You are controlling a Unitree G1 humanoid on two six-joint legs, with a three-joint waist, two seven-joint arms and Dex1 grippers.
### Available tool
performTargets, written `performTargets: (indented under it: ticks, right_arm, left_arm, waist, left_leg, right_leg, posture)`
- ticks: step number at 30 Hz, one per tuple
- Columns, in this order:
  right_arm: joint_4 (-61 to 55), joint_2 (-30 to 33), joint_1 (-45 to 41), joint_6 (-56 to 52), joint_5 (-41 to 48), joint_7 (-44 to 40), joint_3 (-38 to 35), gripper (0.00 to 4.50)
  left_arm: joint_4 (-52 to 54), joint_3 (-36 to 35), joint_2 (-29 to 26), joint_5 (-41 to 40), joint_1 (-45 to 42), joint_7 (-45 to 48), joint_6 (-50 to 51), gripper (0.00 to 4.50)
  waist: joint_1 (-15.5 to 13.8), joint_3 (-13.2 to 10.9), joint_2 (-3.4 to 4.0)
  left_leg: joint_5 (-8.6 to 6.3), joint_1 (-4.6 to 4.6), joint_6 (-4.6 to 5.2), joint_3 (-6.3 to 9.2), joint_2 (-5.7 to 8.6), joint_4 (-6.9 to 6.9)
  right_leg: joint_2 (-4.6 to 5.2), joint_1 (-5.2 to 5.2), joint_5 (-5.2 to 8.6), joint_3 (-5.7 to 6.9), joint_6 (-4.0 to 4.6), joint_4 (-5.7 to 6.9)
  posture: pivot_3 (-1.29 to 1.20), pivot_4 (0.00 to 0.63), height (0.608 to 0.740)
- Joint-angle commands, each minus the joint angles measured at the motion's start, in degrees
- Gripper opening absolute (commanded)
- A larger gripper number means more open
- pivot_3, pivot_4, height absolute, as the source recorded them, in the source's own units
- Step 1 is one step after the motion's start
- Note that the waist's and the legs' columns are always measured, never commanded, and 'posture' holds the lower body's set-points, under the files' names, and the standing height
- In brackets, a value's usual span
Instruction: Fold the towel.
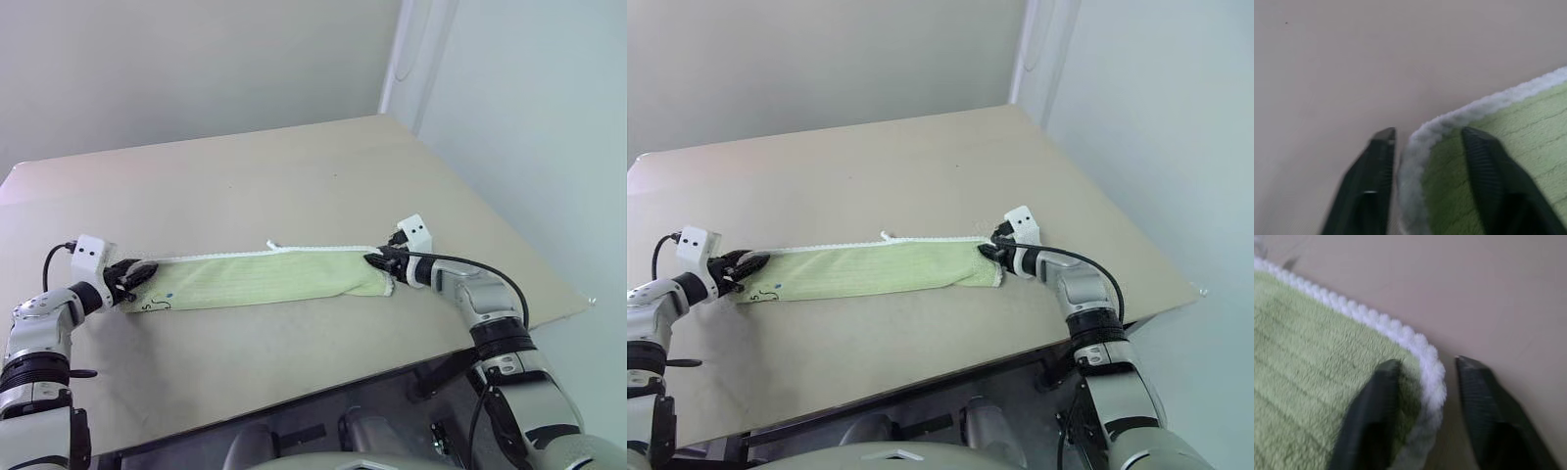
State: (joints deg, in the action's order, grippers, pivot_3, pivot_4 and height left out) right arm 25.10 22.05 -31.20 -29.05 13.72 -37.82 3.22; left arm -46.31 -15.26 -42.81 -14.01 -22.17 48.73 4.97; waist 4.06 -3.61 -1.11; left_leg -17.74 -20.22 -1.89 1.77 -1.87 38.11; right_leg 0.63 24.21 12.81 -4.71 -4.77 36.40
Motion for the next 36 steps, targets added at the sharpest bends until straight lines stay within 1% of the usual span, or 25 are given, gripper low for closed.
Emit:
performTargets:
  ticks: [1,3,4,5,6,7,10,12,15,18,19,24,28,31,34,36]
  right_arm:
    - [-1.82,0.33,-2.37,0.72,0.80,0.91,-3.06,3.12]
    - [-2.84,0.30,-2.75,-0.27,1.63,2.05,-4.88,3.92]
    - [-3.63,0.28,-2.97,-1.13,2.50,2.54,-6.15,4.29]
    - [-4.59,0.39,-3.12,-2.15,3.46,2.94,-7.43,4.45]
    - [-5.81,0.67,-3.26,-4.05,4.78,3.33,-8.96,4.45]
    - [-8.88,1.47,-3.06,-9.21,8.36,3.45,-11.91,4.45]
    - [-18.64,2.80,-0.42,-27.53,20.63,4.33,-20.30,4.45]
    - [-22.37,2.53,1.33,-36.32,25.85,6.13,-24.08,4.45]
    - [-26.50,-0.24,3.65,-49.35,34.91,9.98,-32.90,4.45]
    - [-29.52,-4.87,5.06,-60.62,41.77,14.01,-41.48,4.45]
    - [-30.18,-6.39,6.04,-62.38,44.16,15.98,-43.17,4.45]
    - [-30.52,-12.54,11.79,-63.45,56.42,28.44,-47.39,4.45]
    - [-31.91,-17.37,16.30,-62.82,66.03,39.31,-47.89,4.45]
    - [-32.98,-18.80,21.43,-58.13,73.78,49.24,-44.53,4.45]
    - [-33.51,-17.71,25.72,-51.62,81.78,57.38,-39.45,4.45]
    - [-34.33,-16.50,27.60,-47.48,85.79,60.98,-36.34,4.45]
  left_arm:
    - [-0.22,-1.81,-1.22,-0.07,-2.41,-2.41,-2.27,3.46]
    - [-0.66,-2.16,-1.62,-0.02,-2.92,-3.72,-2.63,4.22]
    - [-0.77,-2.31,-1.85,-0.10,-3.09,-4.20,-2.83,4.50]
    - [-0.61,-2.50,-2.06,-0.20,-3.16,-4.74,-2.98,4.50]
    - [-0.15,-2.80,-2.28,-0.53,-3.17,-5.06,-2.93,4.50]
    - [1.65,-3.52,-2.60,-1.75,-3.20,-4.37,-1.69,4.50]
    - [12.83,-5.51,-2.71,-7.95,-1.67,0.33,6.03,4.50]
    - [19.97,-5.94,-2.46,-11.08,0.01,2.36,10.94,4.50]
    - [30.52,-4.58,-2.46,-14.51,3.45,6.05,16.26,4.50]
    - [36.70,-2.24,-2.54,-15.57,6.31,9.11,19.04,4.50]
    - [38.15,-1.03,-2.59,-15.26,7.40,10.25,19.24,4.50]
    - [40.62,3.32,-1.86,-12.99,9.78,12.61,17.64,4.50]
    - [40.12,6.75,-1.11,-10.33,9.95,13.46,14.90,4.50]
    - [39.08,7.67,-0.09,-9.71,9.09,13.22,14.25,4.50]
    - [38.67,8.26,0.52,-9.32,8.31,13.50,13.90,4.50]
    - [38.52,8.80,0.78,-8.83,8.01,13.79,13.48,4.50]
  waist:
    - [0.00,0.00,0.00]
    - [-0.01,0.00,0.00]
    - [-0.01,0.00,0.00]
    - [-0.01,0.00,0.01]
    - [0.01,0.00,0.01]
    - [0.00,-0.01,0.01]
    - [-0.34,0.00,0.00]
    - [-0.44,0.08,-0.10]
    - [-0.17,0.21,0.01]
    - [0.15,0.15,0.11]
    - [0.19,0.18,0.15]
    - [0.08,0.18,0.24]
    - [0.11,0.19,0.34]
    - [0.13,0.20,0.42]
    - [0.17,0.19,0.43]
    - [0.24,0.18,0.45]
  left_leg:
    - [0.00,0.00,0.00,0.00,0.00,0.00]
    - [0.00,-0.01,0.00,0.00,0.00,0.00]
    - [0.00,-0.01,0.00,0.00,0.00,0.00]
    - [0.00,-0.02,0.00,0.01,0.00,0.00]
    - [0.00,-0.03,0.00,0.01,0.00,0.00]
    - [0.00,-0.03,0.00,0.01,0.00,0.00]
    - [0.00,-0.14,0.00,0.06,0.00,0.00]
    - [0.00,-0.15,0.00,0.11,0.00,0.00]
    - [-0.01,-0.09,0.01,0.09,0.00,-0.02]
    - [-0.01,-0.03,0.01,0.02,0.00,-0.02]
    - [-0.01,-0.02,0.01,0.02,0.00,-0.02]
    - [0.00,0.13,0.01,0.09,0.00,-0.02]
    - [0.00,0.07,0.01,0.06,0.01,0.00]
    - [0.00,-0.01,0.01,0.06,0.01,-0.04]
    - [-0.01,-0.11,0.02,0.06,0.01,-0.04]
    - [-0.01,-0.11,0.02,0.05,0.01,-0.04]
  right_leg:
    - [0.00,0.00,0.00,0.00,0.00,0.00]
    - [0.00,0.00,0.00,0.00,-0.01,0.00]
    - [0.01,0.00,0.00,0.00,-0.01,0.00]
    - [0.01,0.00,0.00,0.00,-0.01,-0.01]
    - [0.01,0.01,0.00,0.00,-0.01,-0.01]
    - [0.01,0.02,0.00,0.00,-0.01,-0.01]
    - [0.02,0.06,0.00,0.03,-0.01,-0.01]
    - [0.03,0.06,0.01,0.06,-0.03,-0.02]
    - [0.03,-0.02,0.03,0.05,-0.04,-0.05]
    - [0.00,-0.02,0.05,-0.01,-0.03,-0.04]
    - [-0.03,-0.01,0.06,-0.05,-0.03,-0.03]
    - [-0.11,-0.07,0.25,-0.08,0.07,0.01]
    - [-0.09,-0.06,0.25,-0.11,0.06,-0.03]
    - [-0.09,-0.02,0.26,-0.11,0.06,-0.11]
    - [-0.07,0.04,0.26,-0.11,0.05,-0.19]
    - [-0.06,0.04,0.26,-0.12,0.05,-0.20]
  posture:
    - [0.00,0.000,0.740]
    - [0.00,0.000,0.740]
    - [0.00,0.000,0.740]
    - [0.00,0.000,0.740]
    - [0.00,0.000,0.740]
    - [0.00,0.000,0.740]
    - [0.00,0.000,0.740]
    - [0.00,0.000,0.740]
    - [0.00,0.000,0.740]
    - [0.00,0.000,0.740]
    - [0.00,0.000,0.740]
    - [0.00,0.000,0.740]
    - [0.00,0.000,0.740]
    - [0.00,0.000,0.740]
    - [0.00,0.000,0.740]
    - [0.00,0.000,0.740]
